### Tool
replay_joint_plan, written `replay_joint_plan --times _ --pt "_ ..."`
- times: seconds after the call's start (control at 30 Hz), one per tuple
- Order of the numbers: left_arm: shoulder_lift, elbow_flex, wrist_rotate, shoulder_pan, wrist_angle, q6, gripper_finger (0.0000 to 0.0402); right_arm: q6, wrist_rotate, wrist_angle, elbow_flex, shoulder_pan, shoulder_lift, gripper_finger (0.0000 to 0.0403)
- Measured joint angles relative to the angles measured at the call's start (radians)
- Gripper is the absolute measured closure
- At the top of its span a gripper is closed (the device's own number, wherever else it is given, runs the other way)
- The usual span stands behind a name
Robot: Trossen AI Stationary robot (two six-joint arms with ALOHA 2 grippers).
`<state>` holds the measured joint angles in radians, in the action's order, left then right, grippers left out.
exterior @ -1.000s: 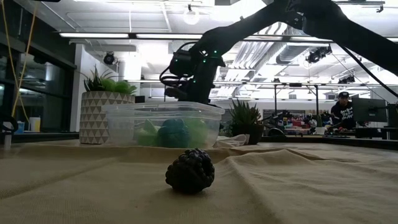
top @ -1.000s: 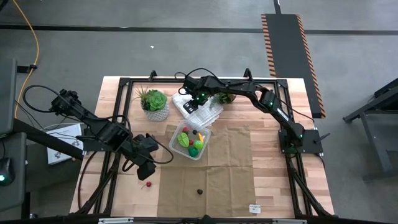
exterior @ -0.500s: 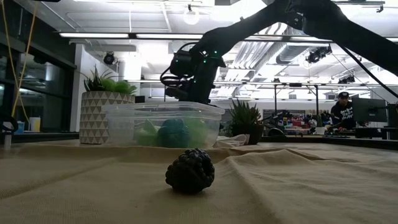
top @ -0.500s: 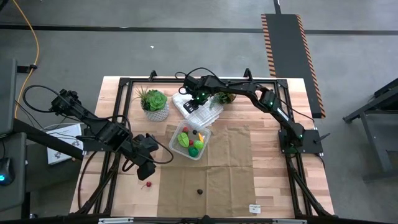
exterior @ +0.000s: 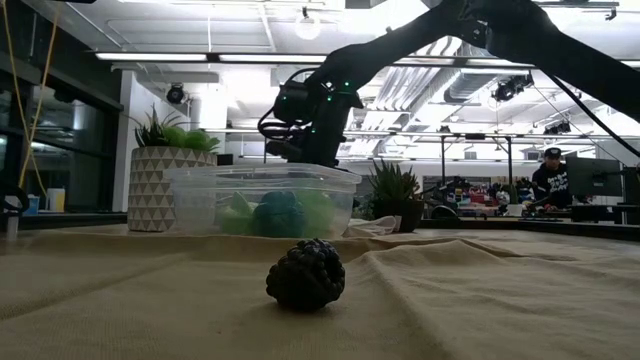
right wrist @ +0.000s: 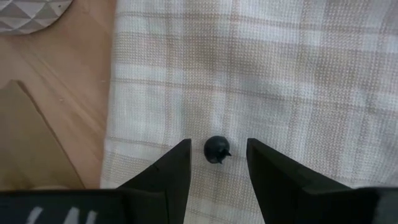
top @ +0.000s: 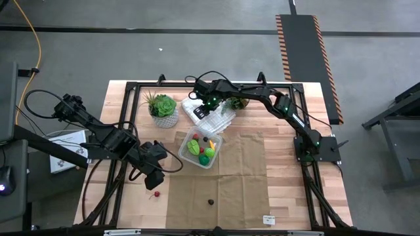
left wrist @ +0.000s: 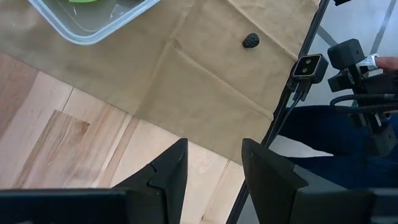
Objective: Pick and placing Produce into tupperware
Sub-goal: Put the black plum into transparent bin
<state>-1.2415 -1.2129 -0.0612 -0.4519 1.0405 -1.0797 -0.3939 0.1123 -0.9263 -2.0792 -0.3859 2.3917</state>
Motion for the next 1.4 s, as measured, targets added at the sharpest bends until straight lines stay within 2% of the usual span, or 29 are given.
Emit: replay_joint_plan --times 0.67,1.17,1.4 --pt "0.0 0.0 0.001 0.0 -0.003 0.0 0.0261 0.01 -0.051 -0.036 -0.001 0.007 0.024 0.0258" --pt "0.0 0.0 0.001 0.0 -0.003 0.0 0.0261 0.021 -0.048 -0.026 -0.001 0.007 0.024 0.0259" --pt "0.0 0.0 0.001 0.0 -0.003 0.0 0.0261 0.029 -0.038 -0.024 -0.001 0.007 0.024 0.0293"
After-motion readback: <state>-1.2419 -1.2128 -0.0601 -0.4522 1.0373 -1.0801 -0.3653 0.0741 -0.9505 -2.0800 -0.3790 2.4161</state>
